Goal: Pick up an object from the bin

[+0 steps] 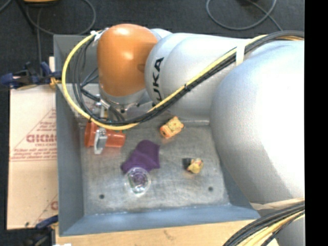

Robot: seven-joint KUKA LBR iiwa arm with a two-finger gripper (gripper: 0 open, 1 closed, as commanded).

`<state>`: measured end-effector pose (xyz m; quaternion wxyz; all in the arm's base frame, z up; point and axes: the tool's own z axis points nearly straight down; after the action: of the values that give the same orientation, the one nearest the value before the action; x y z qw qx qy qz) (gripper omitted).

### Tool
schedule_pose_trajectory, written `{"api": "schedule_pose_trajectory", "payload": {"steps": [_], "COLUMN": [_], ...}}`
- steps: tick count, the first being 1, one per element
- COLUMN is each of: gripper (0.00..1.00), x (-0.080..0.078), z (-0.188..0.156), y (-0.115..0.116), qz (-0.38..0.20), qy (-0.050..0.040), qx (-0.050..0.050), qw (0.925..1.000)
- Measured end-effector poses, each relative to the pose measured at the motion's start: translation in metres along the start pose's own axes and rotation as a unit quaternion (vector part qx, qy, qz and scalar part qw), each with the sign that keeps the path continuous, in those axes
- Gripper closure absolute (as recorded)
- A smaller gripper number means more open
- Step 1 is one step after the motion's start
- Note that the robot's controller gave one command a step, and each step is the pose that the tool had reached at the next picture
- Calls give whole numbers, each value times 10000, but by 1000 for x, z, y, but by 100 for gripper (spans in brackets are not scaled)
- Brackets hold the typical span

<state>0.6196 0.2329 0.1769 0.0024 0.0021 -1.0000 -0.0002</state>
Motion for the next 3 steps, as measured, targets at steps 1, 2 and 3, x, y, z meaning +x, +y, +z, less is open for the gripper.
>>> {"api": "schedule_pose_trajectory", "payload": {"steps": [1,2,3], "gripper": [0,100,100], "x": [-2,-31,-31], "z": [-5,89,89], "y": [-1,-28,-28], "qz": [18,393,400], "qy": [-40,-55,-56], "qx": [-10,-65,-66], "qw": [10000,9992,9992]}}
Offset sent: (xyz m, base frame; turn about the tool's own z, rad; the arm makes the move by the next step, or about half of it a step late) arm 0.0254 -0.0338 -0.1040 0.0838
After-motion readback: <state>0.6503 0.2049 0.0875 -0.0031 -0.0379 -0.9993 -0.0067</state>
